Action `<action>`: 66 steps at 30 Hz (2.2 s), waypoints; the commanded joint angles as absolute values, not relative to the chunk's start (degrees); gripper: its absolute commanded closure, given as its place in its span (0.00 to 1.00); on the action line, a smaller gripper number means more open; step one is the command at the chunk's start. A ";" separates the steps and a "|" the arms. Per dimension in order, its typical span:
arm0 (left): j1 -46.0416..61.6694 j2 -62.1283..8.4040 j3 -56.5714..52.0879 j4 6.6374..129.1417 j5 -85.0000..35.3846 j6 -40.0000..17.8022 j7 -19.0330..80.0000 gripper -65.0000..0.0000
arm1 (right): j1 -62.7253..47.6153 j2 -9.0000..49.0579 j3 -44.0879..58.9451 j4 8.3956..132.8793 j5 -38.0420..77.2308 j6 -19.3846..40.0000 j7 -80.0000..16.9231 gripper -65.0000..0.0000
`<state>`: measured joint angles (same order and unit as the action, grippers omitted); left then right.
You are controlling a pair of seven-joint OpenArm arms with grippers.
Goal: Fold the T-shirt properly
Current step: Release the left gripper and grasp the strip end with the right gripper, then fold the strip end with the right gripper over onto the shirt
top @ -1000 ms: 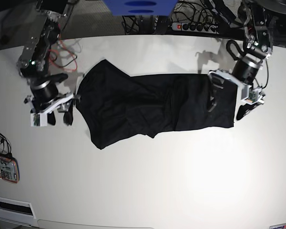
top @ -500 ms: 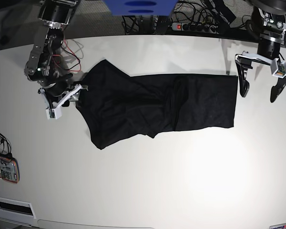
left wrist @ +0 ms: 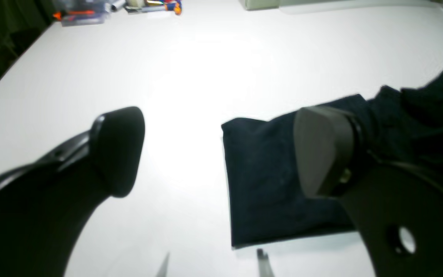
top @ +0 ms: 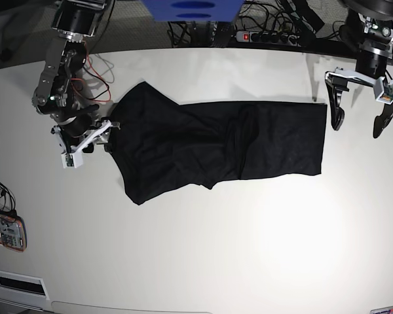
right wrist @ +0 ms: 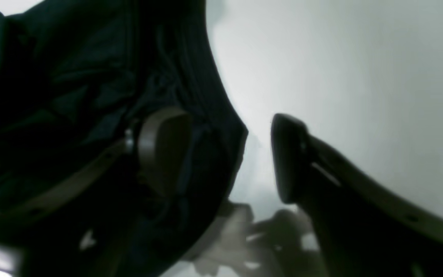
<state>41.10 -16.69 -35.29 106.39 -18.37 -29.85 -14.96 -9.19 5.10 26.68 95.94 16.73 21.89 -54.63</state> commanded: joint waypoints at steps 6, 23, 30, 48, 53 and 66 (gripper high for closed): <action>41.27 -17.27 -35.65 107.21 -19.38 -29.93 -16.57 0.11 | -8.48 5.76 26.68 96.13 17.71 22.20 -53.58 0.19; 41.45 -17.27 -35.65 107.12 -19.30 -29.93 -16.13 0.11 | -8.48 4.00 24.92 82.95 26.24 22.20 -54.20 0.15; 41.19 -17.27 -35.56 107.12 -19.30 -29.93 -16.04 0.11 | -8.40 2.51 15.16 82.77 26.77 22.02 -53.85 0.15; 41.36 -17.36 -35.56 107.12 -19.30 -30.02 -16.04 0.11 | -1.54 1.63 13.49 74.77 26.77 22.11 -53.67 0.65; 41.36 -17.36 -35.56 107.12 -19.30 -30.02 -16.04 0.11 | -1.54 1.63 13.76 74.77 26.77 22.11 -53.76 0.96; 41.27 -17.27 -35.56 107.12 -19.30 -30.02 -16.04 0.11 | -1.54 5.23 13.32 76.97 25.01 22.02 -53.58 1.00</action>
<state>40.95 -16.80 -35.27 106.28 -18.35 -30.02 -14.55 -1.45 4.16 12.95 76.55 28.18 23.42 -51.88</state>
